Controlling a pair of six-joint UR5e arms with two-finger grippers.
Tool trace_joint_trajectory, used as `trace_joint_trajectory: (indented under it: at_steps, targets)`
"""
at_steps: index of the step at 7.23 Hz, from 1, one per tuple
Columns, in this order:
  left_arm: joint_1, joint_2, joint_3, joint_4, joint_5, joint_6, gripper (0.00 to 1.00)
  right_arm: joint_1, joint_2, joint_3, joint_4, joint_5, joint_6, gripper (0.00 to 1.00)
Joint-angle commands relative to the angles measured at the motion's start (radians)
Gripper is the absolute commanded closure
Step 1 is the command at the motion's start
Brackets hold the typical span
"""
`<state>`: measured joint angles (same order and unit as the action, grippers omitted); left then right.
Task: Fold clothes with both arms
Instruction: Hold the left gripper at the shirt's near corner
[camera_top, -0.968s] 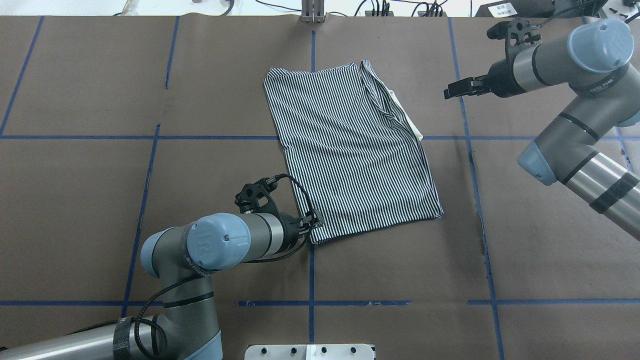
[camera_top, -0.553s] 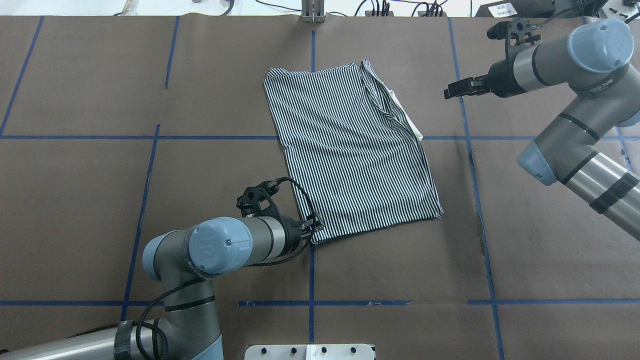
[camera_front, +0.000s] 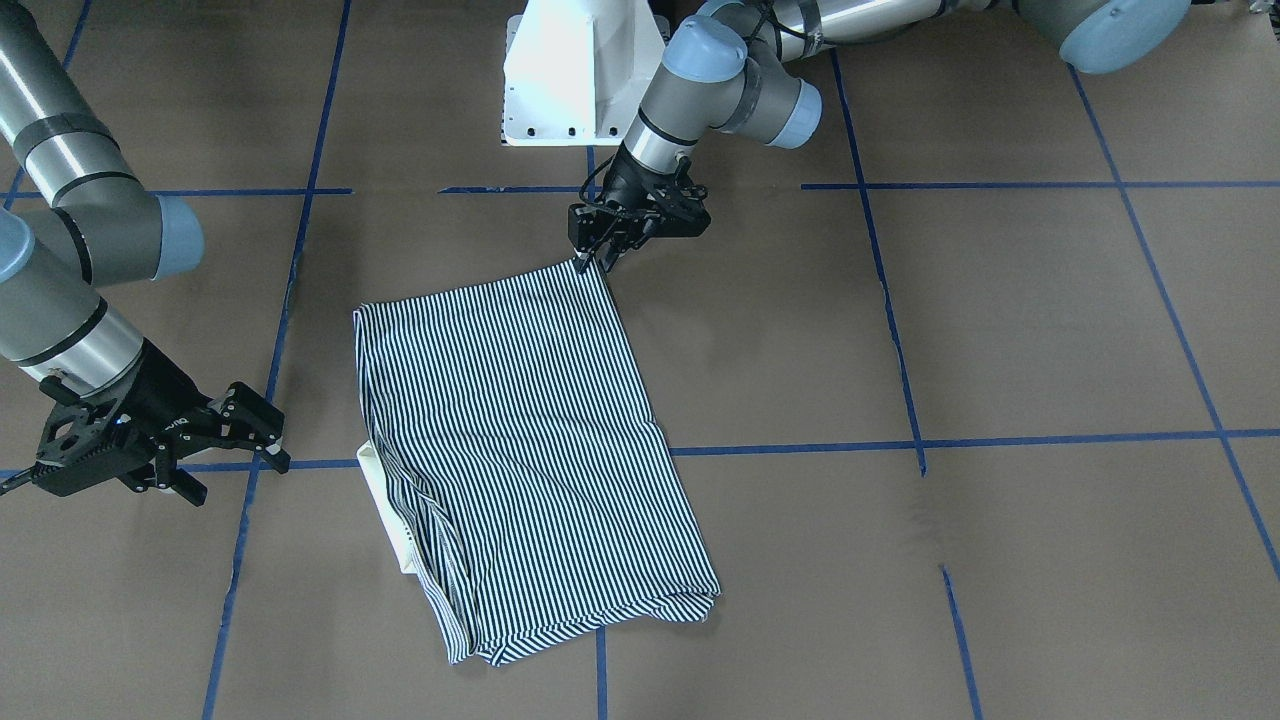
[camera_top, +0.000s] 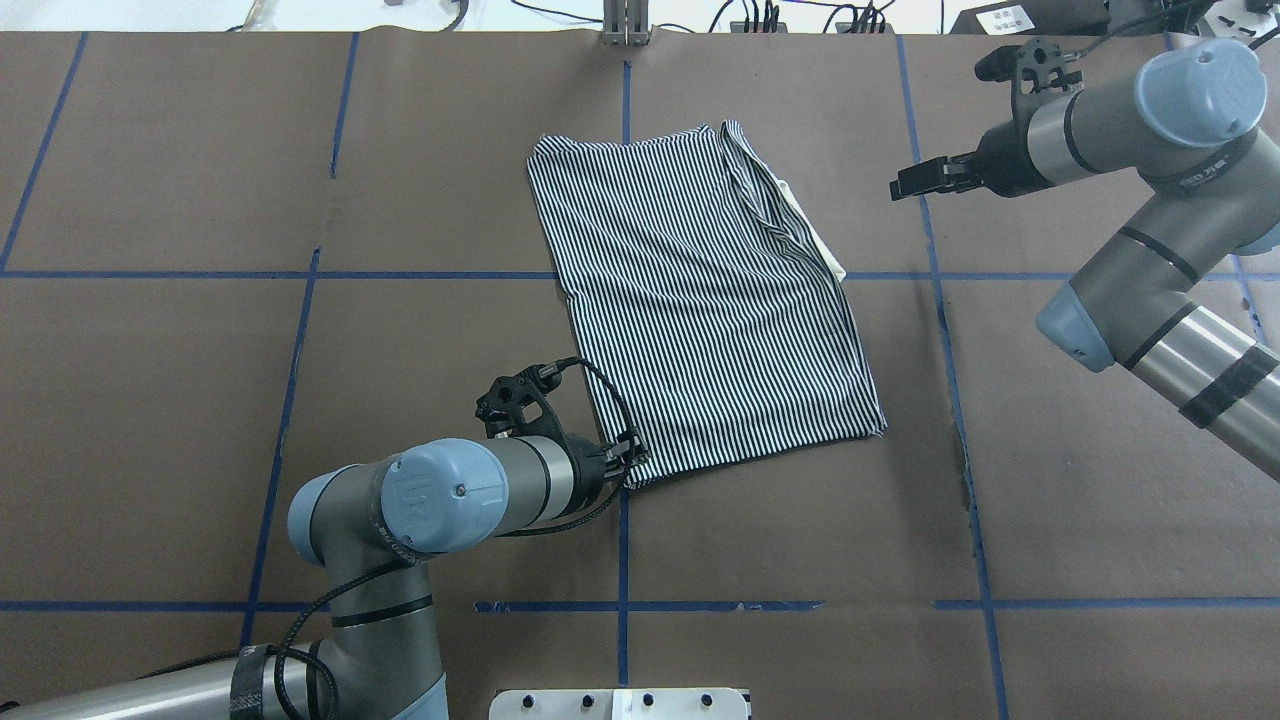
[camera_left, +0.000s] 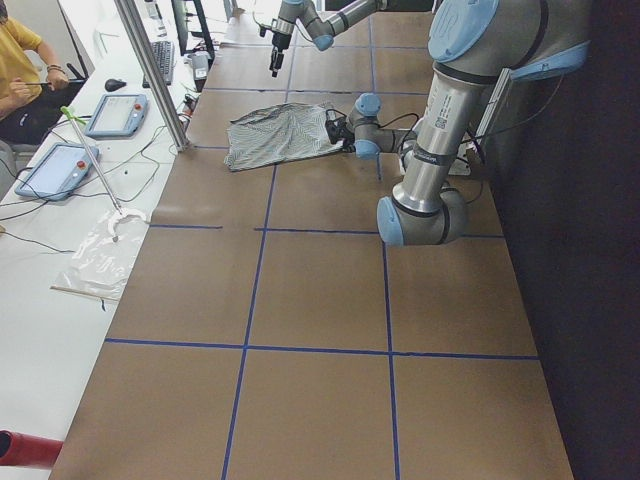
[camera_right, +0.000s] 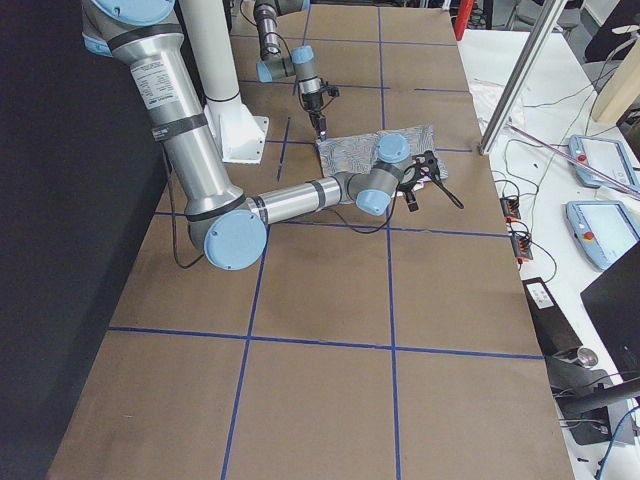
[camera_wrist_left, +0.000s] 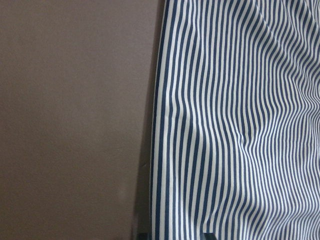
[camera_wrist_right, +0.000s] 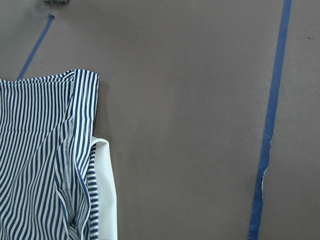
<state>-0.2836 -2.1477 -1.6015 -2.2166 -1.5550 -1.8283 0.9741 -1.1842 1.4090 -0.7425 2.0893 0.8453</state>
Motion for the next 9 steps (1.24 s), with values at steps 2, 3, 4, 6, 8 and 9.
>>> trace_joint_trajectory:
  at_steps: [2, 3, 4, 6, 8, 9]
  targets:
    - [0.009, 0.0, 0.0, 0.0, 0.001, 0.001, 0.53, 0.0, 0.0, -0.001, 0.002, 0.0, 0.001, 0.0]
    - [0.014, 0.0, 0.002, 0.002, 0.001, 0.003, 0.53, 0.0, -0.008, -0.001, 0.002, 0.0, 0.0, 0.0]
    - [0.014, -0.001, 0.002, 0.002, 0.001, 0.003, 0.53, 0.0, -0.008, -0.001, 0.002, -0.002, 0.0, 0.0]
    - [0.015, -0.001, 0.008, 0.002, 0.003, 0.003, 0.71, 0.0, -0.008, -0.001, 0.002, -0.002, 0.001, 0.0]
    - [0.014, -0.003, 0.006, 0.002, 0.003, 0.004, 0.97, 0.002, -0.009, -0.001, 0.002, -0.002, 0.001, 0.0]
    - [0.014, -0.001, 0.002, 0.003, 0.001, 0.02, 1.0, 0.0, -0.011, -0.001, 0.002, -0.002, 0.001, 0.0]
